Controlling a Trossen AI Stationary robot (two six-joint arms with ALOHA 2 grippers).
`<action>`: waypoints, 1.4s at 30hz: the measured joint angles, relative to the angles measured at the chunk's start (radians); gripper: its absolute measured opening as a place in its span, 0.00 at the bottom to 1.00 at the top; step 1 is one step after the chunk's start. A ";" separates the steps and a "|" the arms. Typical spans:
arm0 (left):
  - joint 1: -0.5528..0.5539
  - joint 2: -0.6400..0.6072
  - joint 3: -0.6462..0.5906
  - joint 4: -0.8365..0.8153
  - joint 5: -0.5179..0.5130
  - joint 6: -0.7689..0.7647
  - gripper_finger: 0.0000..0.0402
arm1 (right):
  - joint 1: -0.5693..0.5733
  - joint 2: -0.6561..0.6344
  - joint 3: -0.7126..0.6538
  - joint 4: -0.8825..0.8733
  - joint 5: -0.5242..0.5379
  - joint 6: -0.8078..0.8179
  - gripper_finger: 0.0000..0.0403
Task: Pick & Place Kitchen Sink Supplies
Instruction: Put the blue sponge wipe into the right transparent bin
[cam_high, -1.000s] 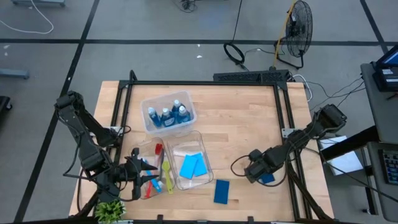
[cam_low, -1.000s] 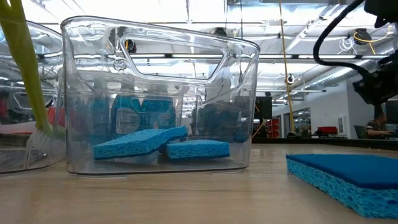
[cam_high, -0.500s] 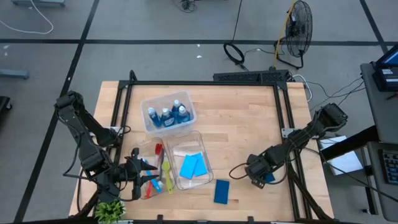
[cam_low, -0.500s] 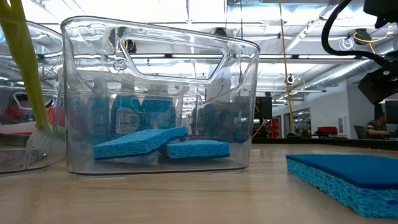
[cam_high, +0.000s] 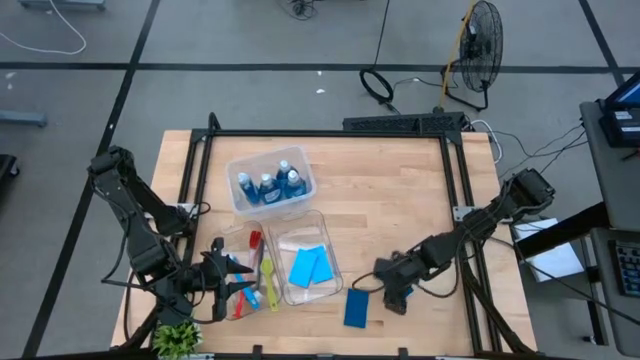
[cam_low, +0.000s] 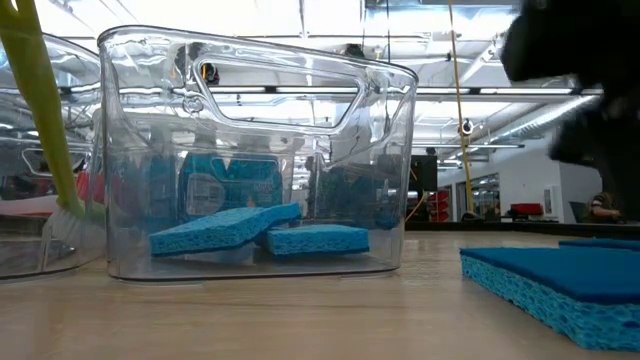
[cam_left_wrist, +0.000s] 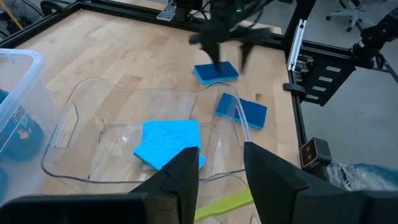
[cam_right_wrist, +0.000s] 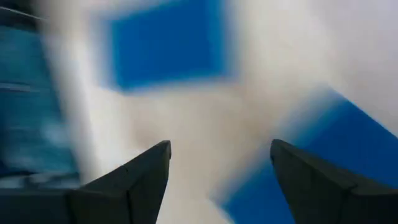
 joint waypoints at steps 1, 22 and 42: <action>0.000 0.000 0.000 0.000 0.000 0.000 0.33 | 0.000 0.000 0.003 0.066 -0.008 -0.020 0.66; 0.000 0.000 0.000 0.000 0.000 0.000 0.33 | 0.002 0.009 0.007 -0.290 0.035 0.282 0.69; 0.000 0.000 0.000 0.000 0.000 0.000 0.33 | -0.026 -0.002 -0.235 -0.054 0.029 0.457 0.64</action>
